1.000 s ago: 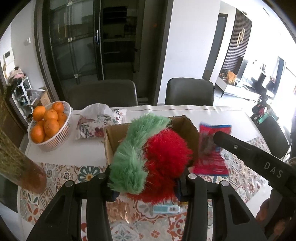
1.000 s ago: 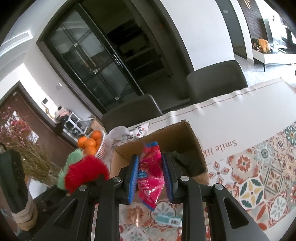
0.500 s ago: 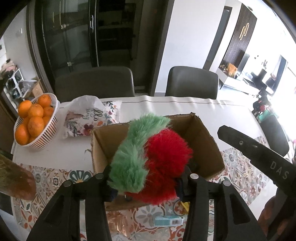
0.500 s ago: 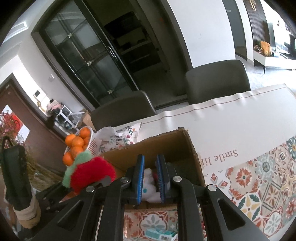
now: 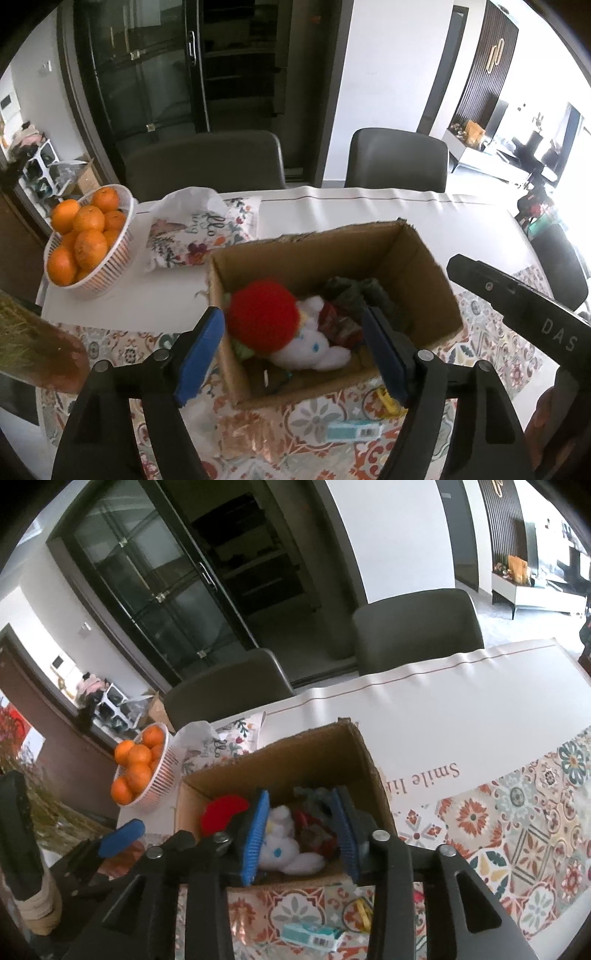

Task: Organize soft objects
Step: 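Lower the held items into the box and open both tools, then move both tools back toward the biscuit packet and teal soap bar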

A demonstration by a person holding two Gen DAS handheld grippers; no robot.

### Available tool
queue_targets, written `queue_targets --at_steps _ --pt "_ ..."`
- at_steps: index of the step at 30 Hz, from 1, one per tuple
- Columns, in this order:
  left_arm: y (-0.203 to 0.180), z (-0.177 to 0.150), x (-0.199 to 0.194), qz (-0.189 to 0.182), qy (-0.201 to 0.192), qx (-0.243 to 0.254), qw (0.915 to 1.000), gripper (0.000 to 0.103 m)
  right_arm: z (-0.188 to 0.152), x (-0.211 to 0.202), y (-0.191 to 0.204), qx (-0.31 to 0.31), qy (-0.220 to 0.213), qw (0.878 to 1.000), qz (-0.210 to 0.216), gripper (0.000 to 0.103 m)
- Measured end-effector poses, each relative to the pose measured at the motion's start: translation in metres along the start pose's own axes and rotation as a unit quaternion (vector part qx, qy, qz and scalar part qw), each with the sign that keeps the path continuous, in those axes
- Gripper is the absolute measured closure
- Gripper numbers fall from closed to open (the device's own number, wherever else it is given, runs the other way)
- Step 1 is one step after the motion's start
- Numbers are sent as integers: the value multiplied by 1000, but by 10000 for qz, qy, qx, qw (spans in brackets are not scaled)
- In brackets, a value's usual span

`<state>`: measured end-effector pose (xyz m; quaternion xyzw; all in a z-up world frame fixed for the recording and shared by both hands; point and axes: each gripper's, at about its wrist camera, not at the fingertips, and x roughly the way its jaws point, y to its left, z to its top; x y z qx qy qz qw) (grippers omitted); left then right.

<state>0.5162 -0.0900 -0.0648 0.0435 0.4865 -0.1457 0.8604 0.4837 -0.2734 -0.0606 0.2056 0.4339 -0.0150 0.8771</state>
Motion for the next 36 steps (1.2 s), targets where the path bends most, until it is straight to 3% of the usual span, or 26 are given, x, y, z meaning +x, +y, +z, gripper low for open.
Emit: queue_targets --at_steps 4,9,21,28,36 --pt "6 -11 -10 133 -46 37 9999 23 -12 -7 8 -78 -64 9999 -32 49" --pt "16 -27 -21 288 -85 -45 9995 20 -27 -16 15 -125 -120 9998 -94 40" --pt "37 -70 -42 454 -119 -179 9987 16 -69 -19 28 -131 113 9997 -152 31" --pt "47 -94 -37 420 108 -213 9988 11 -92 -10 31 -115 335 9991 -238 20" --pt "55 -115 -23 322 513 -212 9979 11 -114 13 21 307 879 9952 -295 19"
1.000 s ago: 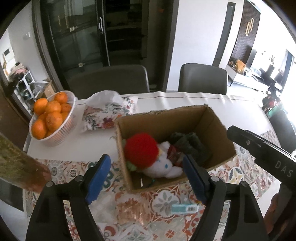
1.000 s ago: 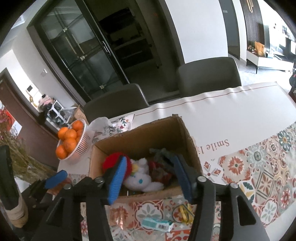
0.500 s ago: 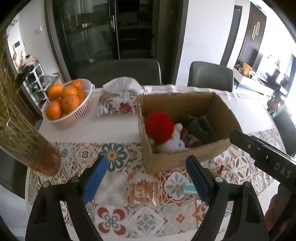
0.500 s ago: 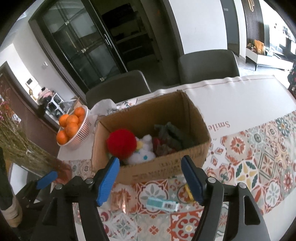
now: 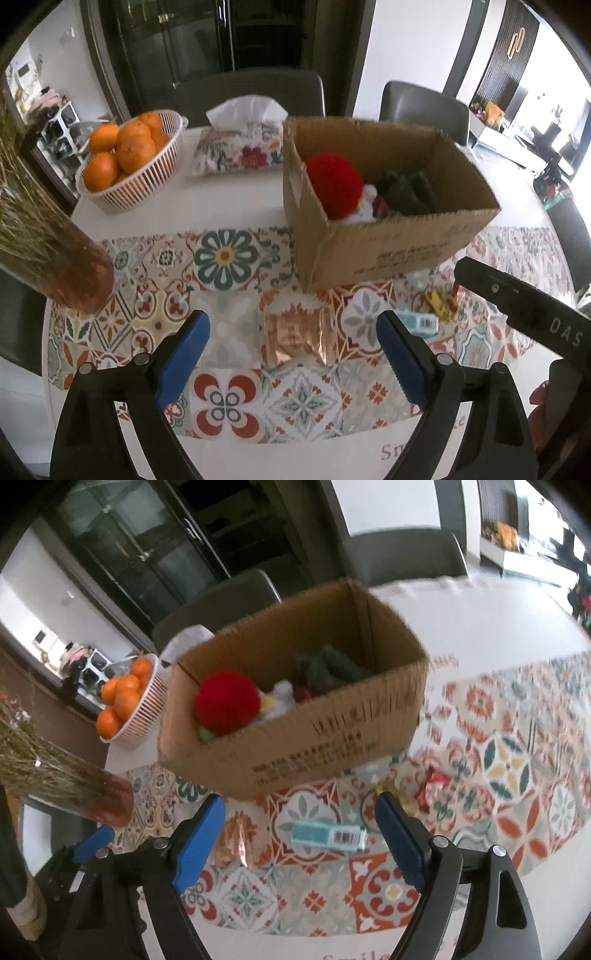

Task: Organize soft objects
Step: 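Move both tools back toward the biscuit packet and teal soap bar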

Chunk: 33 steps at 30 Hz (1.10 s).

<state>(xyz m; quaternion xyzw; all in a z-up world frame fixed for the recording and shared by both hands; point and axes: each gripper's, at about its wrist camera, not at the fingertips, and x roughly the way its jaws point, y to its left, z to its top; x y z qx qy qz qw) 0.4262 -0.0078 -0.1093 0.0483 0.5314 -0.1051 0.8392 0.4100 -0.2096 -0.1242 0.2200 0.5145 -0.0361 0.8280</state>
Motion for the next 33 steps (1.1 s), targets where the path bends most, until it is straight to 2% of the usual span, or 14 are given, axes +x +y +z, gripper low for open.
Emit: queue_targets --at_steps 12,27,33 --pt "8 -22 39 -74 600 102 9981 11 -20 43 -9 329 731 9966 -195 16" --pt "18 -33 83 -200 1097 -42 9938 11 -27 78 -16 414 1043 9922 -541 16" --pt "19 -34 95 -278 1233 -63 9920 11 -27 93 -18 459 1177 9905 -544 16"
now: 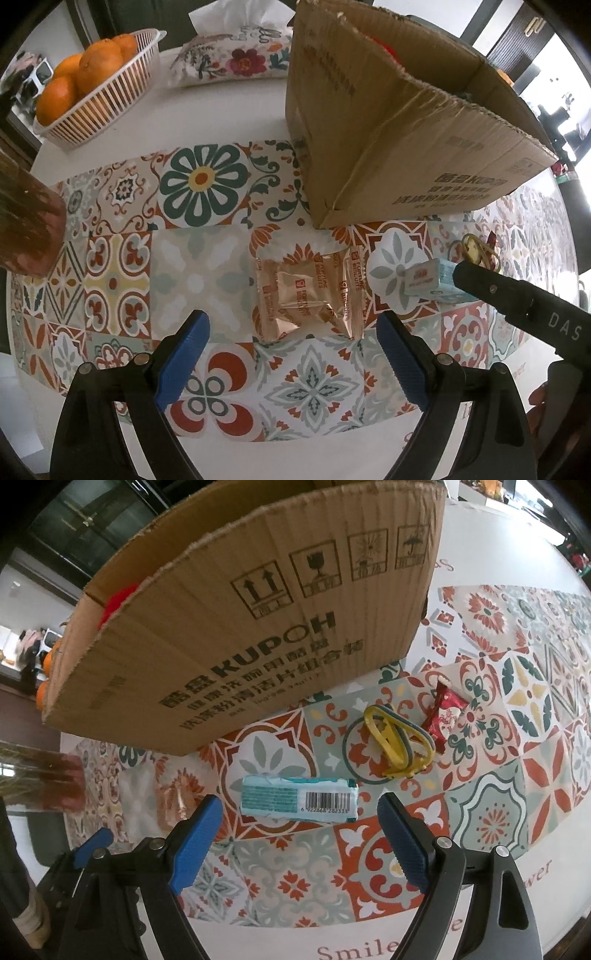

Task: Organize soft objects
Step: 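Move both tools back toward the biscuit packet and teal soap bar, then grasp the fortune biscuits packet with the left tool while the right tool grasps the teal soap bar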

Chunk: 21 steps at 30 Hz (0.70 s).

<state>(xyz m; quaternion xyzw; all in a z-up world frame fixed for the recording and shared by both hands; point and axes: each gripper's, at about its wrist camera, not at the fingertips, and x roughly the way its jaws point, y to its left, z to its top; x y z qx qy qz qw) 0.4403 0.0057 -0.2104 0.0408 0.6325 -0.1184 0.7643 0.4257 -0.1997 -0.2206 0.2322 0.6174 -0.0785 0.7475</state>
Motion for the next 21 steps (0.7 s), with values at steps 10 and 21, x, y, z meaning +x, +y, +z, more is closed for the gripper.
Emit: queue_targets --at_steps 10,21 --pt "4 3 20 -210 312 -257 9990 11 5 25 8 82 190 9998 69 16" --pt "1 9 45 -474 618 -592 9952 11 12 45 11 222 284 9993 72 16"
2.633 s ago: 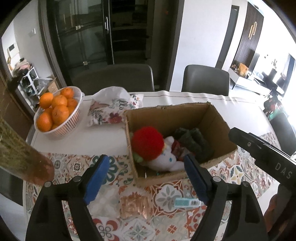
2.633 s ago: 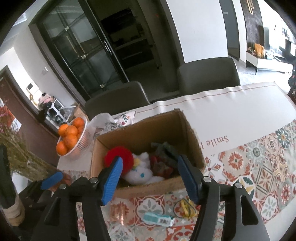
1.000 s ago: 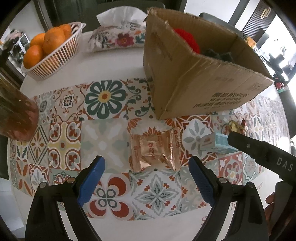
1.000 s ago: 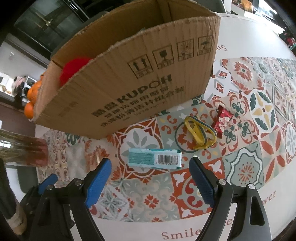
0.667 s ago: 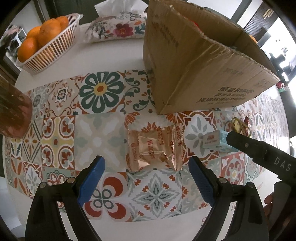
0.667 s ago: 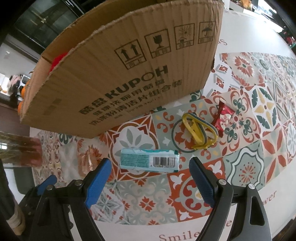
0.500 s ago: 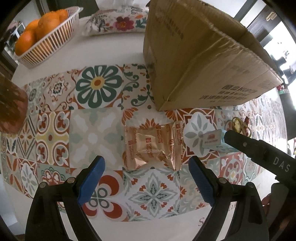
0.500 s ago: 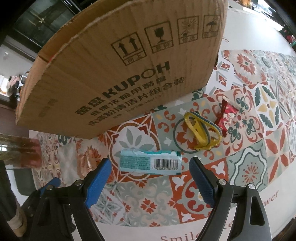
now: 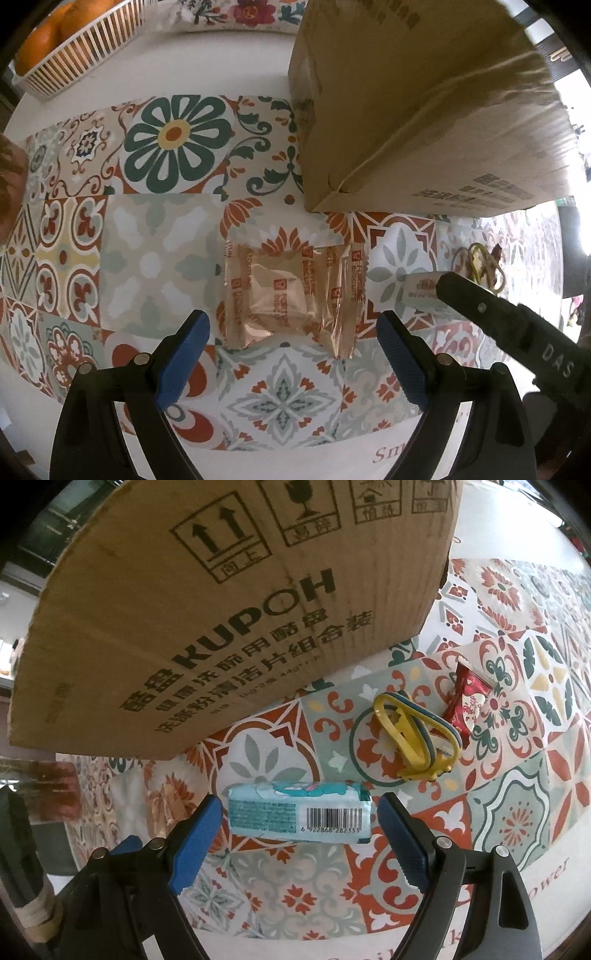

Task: Organize soft objects
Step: 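Grasp the fortune biscuits packet with the left tool while the right tool grasps the teal soap bar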

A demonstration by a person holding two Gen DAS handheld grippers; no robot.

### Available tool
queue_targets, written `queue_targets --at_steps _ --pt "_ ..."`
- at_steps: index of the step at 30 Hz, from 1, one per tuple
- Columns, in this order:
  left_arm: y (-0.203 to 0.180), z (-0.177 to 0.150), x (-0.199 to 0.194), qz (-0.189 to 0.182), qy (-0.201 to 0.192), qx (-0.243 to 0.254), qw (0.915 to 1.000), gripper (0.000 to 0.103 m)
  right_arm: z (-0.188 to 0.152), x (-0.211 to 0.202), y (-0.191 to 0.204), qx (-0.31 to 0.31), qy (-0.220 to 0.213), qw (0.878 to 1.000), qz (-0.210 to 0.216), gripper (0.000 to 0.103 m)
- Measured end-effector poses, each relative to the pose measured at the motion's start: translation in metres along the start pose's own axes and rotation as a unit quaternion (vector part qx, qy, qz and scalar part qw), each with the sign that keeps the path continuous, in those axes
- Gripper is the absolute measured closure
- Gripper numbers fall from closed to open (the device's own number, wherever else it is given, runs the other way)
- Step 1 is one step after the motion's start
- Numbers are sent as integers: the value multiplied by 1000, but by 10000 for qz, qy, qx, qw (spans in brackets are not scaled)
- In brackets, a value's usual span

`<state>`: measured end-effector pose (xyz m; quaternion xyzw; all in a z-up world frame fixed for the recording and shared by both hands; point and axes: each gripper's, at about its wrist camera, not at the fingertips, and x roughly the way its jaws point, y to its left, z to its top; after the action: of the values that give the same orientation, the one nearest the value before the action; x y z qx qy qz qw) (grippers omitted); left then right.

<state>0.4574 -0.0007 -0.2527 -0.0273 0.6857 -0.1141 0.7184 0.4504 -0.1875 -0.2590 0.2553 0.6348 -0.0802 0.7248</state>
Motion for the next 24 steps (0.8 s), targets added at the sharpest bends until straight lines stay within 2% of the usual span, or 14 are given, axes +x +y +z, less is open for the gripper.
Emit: queue_targets --at_steps 6,8,10,13,15,16,17,20,24 --pt "-5 7 15 77 82 -79 9999 14 1 5 -1 -27 22 10000 -40 17" --pt "-8 9 21 143 100 -62 9998 21 1 6 0 -61 17 10000 -10 18" --pt "-13 10 28 218 115 -27 9997 26 0 5 -2 -57 -3 10000 -7 24" --pt "-20 12 36 288 150 10 9995 28 -1 5 -3 -71 -23 10000 -11 24" --pt "-24 13 40 291 143 18 9995 34 -1 3 -6 -94 -46 9999 -4 25" --pt "-25 13 42 303 109 31 9995 39 -2 2 -7 -96 -64 9999 -12 25" --pt "-26 14 42 307 86 40 9995 48 -3 2 -8 -102 -80 9999 -9 25" --pt "-25 11 37 369 -26 114 9992 55 -4 -1 -14 -87 -99 9999 20 25" --pt "-26 8 33 320 -53 164 9993 56 -7 -5 -17 -114 -104 9999 63 25"
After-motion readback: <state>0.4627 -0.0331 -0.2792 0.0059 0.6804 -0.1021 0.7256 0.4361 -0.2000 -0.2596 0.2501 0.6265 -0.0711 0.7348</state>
